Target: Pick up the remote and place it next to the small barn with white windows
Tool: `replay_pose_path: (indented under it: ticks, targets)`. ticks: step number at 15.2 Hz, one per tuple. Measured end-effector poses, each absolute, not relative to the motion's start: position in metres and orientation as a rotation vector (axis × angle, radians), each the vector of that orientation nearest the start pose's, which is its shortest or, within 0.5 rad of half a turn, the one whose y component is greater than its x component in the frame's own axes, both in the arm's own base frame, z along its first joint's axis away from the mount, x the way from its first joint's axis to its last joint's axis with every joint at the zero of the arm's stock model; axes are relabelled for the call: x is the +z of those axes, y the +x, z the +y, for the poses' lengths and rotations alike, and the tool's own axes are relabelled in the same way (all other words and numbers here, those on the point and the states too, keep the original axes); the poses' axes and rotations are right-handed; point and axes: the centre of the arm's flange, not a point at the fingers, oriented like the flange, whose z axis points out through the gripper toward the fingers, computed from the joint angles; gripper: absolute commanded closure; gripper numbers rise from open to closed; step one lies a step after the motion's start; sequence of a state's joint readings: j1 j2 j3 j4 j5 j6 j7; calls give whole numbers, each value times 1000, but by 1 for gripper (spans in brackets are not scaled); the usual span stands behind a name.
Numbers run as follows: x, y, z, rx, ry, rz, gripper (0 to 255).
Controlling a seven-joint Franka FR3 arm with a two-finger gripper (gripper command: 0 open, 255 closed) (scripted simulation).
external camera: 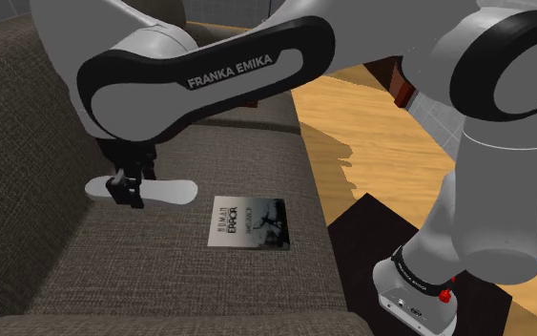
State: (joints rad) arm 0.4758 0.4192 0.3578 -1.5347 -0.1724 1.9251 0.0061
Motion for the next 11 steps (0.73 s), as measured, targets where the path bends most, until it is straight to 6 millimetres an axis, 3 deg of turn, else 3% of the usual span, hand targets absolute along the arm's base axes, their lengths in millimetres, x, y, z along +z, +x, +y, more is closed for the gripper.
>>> replay_pose_path:
  ticks: [11]
  targets:
    - [483, 485, 469, -11, -2872, -1316, 255]
